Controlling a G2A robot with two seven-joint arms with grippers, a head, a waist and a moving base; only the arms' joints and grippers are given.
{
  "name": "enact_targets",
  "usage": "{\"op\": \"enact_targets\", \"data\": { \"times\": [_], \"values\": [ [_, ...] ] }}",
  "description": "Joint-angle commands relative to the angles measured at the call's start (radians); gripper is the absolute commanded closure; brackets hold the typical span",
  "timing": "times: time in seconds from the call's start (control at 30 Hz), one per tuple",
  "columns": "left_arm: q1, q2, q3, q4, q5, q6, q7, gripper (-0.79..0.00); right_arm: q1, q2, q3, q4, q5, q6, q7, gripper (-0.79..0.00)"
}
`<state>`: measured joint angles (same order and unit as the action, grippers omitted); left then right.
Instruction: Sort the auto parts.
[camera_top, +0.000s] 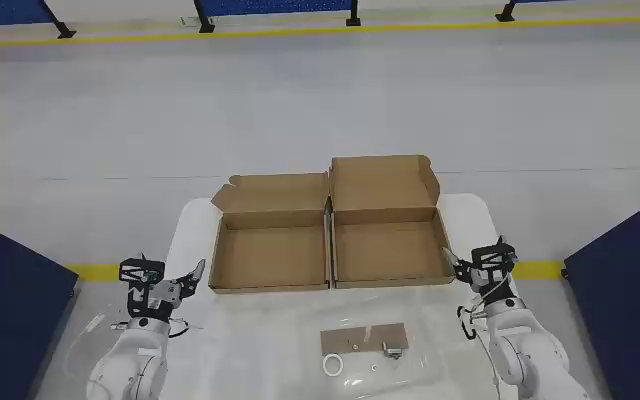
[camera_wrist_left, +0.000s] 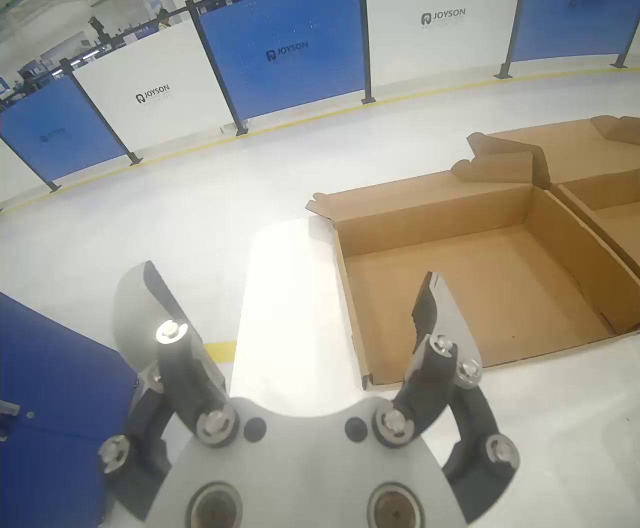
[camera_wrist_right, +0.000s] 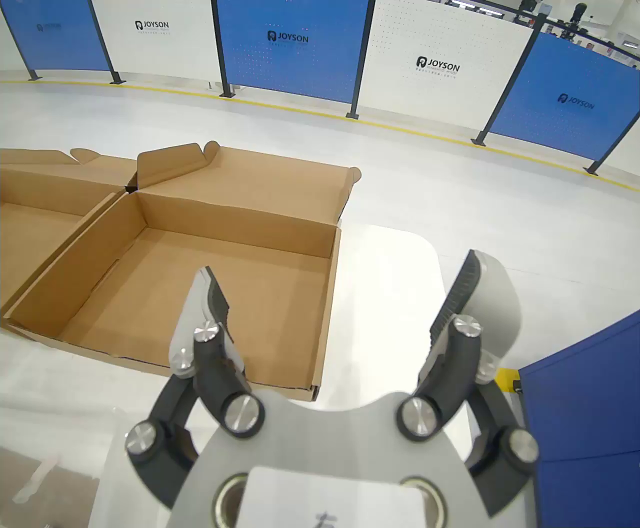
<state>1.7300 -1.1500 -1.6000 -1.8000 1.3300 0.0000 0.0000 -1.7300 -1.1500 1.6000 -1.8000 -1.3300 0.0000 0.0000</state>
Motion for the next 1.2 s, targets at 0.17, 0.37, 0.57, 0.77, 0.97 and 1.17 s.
{"op": "enact_targets", "data": {
  "times": [0.17,0.37,0.57,0.77,0.97,1.17],
  "values": [
    [0.0,0.0,0.0,0.0,0.0,0.0,0.0,-0.785,0.014,0.003,0.004,-0.033,0.009,-0.076,0.006,-0.785],
    [0.0,0.0,0.0,0.0,0.0,0.0,0.0,-0.785,0.014,0.014,0.063,-0.116,0.072,-0.262,0.05,-0.785],
    [0.0,0.0,0.0,0.0,0.0,0.0,0.0,-0.785,0.015,0.017,0.074,-0.138,0.1,-0.316,0.06,-0.785],
    [0.0,0.0,0.0,0.0,0.0,0.0,0.0,-0.785,0.015,0.017,0.074,-0.138,0.1,-0.316,0.06,-0.785],
    [0.0,0.0,0.0,0.0,0.0,0.0,0.0,-0.785,0.016,0.017,0.072,-0.14,0.104,-0.329,0.06,-0.785],
    [0.0,0.0,0.0,0.0,0.0,0.0,0.0,-0.785,0.023,0.028,0.079,-0.141,0.175,-0.516,0.144,-0.785]
  ]
}}
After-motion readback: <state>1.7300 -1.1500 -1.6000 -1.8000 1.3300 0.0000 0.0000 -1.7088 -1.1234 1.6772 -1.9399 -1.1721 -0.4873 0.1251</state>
